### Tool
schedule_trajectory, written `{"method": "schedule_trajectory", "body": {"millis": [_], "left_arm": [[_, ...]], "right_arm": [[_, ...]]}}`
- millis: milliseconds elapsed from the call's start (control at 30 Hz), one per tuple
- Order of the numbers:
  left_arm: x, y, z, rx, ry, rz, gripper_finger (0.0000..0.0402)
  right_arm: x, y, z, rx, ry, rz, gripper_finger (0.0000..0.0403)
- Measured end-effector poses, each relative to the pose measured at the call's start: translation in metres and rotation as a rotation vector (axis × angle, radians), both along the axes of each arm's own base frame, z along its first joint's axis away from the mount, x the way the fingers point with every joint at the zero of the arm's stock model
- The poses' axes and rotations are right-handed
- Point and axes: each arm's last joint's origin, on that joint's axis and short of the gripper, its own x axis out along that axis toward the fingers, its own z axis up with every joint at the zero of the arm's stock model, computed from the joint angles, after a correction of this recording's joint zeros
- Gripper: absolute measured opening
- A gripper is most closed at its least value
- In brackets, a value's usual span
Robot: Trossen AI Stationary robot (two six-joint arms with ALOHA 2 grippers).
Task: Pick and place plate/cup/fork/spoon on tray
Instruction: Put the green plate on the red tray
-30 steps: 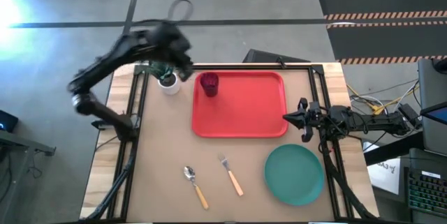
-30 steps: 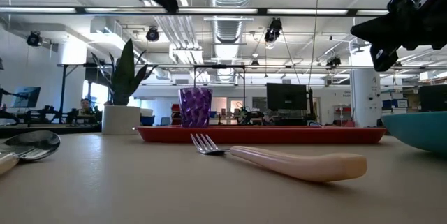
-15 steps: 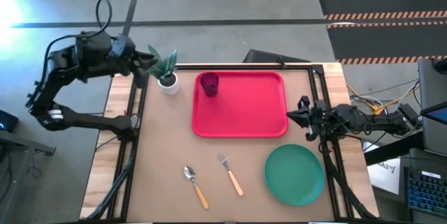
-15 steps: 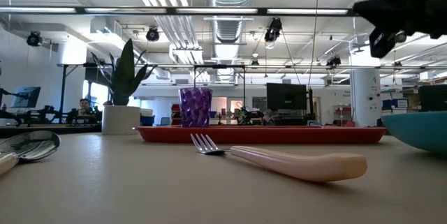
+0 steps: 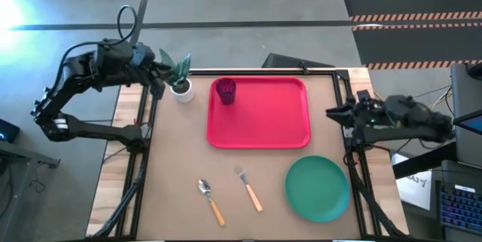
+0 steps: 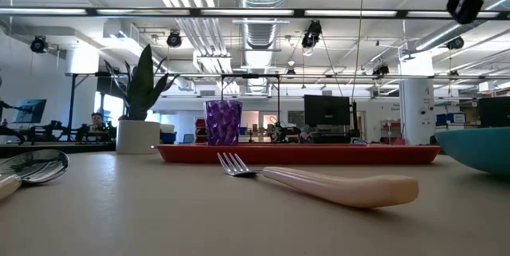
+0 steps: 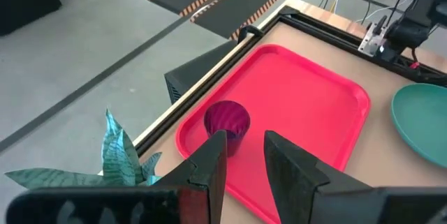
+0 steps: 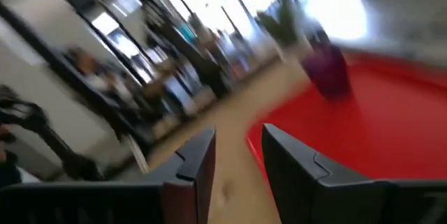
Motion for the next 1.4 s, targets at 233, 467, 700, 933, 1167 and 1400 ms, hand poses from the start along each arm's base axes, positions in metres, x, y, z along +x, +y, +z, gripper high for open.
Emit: {"method": "schedule_trajectory", "body": {"millis": [233, 467, 700, 933, 1167, 1400], "left_arm": [[-0.001, -0.001, 0.0, 0.001, -0.004, -0.001, 0.0079], [-0.004, -0.002, 0.0, 0.003, -0.007, -0.002, 0.0079], [-0.006, -0.002, -0.001, 0.003, -0.007, -0.002, 0.0079], [-0.007, -0.003, -0.001, 0.003, -0.008, -0.003, 0.0079], [-0.004, -0.003, -0.003, -0.024, -0.01, -0.043, 0.0079], [0.0, -0.002, -0.005, -0.031, 0.002, -0.046, 0.008]], "right_arm": [[0.028, 0.003, 0.014, 0.276, 0.659, -0.059, 0.0105], [0.102, 0.015, -0.004, 0.41, 1.051, 0.027, 0.0103], [0.139, 0.047, -0.019, 0.371, 1.231, 0.107, 0.0101], [0.136, 0.088, -0.035, 0.304, 1.486, 0.058, 0.0103], [0.116, 0.102, -0.049, 0.262, 1.554, -0.024, 0.0109], [0.102, 0.095, -0.069, 0.218, 1.526, -0.036, 0.0109]]}}
